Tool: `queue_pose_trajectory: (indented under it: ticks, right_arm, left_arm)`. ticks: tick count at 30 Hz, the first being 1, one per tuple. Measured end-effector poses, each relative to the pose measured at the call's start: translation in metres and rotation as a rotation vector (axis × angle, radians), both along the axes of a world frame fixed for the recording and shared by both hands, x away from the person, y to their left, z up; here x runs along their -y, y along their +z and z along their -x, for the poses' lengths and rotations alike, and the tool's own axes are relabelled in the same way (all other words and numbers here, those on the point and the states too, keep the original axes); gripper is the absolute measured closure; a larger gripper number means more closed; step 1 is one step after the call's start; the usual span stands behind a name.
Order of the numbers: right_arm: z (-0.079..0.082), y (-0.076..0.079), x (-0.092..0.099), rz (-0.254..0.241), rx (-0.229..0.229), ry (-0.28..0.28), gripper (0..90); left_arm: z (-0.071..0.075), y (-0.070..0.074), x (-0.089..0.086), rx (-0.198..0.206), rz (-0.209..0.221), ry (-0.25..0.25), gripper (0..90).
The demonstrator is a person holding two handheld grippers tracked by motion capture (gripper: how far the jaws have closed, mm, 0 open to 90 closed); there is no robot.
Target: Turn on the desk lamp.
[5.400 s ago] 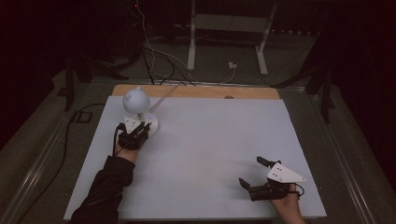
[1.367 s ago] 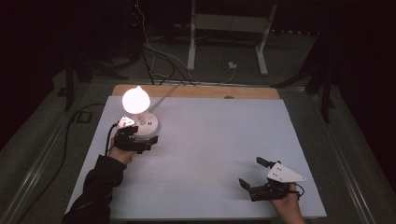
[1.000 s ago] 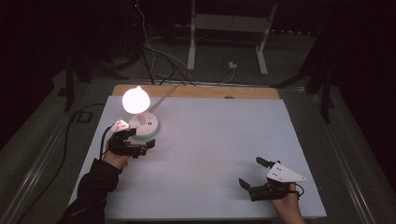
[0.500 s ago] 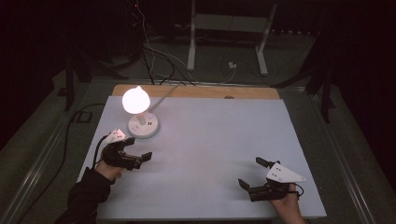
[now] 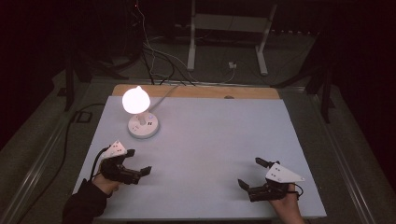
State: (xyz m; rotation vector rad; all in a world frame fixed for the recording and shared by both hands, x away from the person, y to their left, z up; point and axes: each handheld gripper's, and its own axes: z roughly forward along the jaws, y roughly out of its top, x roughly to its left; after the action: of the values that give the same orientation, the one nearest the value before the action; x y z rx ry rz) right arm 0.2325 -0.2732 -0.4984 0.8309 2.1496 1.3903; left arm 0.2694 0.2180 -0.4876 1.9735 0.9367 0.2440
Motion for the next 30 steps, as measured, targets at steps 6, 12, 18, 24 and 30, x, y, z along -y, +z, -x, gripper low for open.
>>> queue_pose_trajectory:
  ticks: [6, 12, 18, 24, 30]
  right_arm:
    - [0.0, -0.001, -0.001, 0.004, -0.002, 0.005, 0.0]
    - [0.0, -0.001, 0.0, 0.004, -0.002, 0.002, 0.0]
    - [0.0, -0.001, -0.001, 0.008, -0.007, 0.002, 0.0]
    - [-0.001, -0.002, -0.002, 0.009, -0.014, 0.012, 0.0]
    - [-0.002, -0.003, -0.002, 0.009, -0.019, 0.012, 0.0]
  left_arm:
    - [0.012, -0.006, -0.001, -0.01, -0.003, -0.022, 0.2]
    - [0.023, -0.013, -0.005, -0.017, -0.009, -0.027, 0.2]
    - [0.031, -0.019, -0.007, 0.021, -0.036, -0.02, 0.3]
    - [0.028, -0.021, -0.005, 0.032, -0.047, -0.041, 0.3]
    - [0.026, -0.022, -0.006, 0.038, -0.042, -0.034, 0.3]
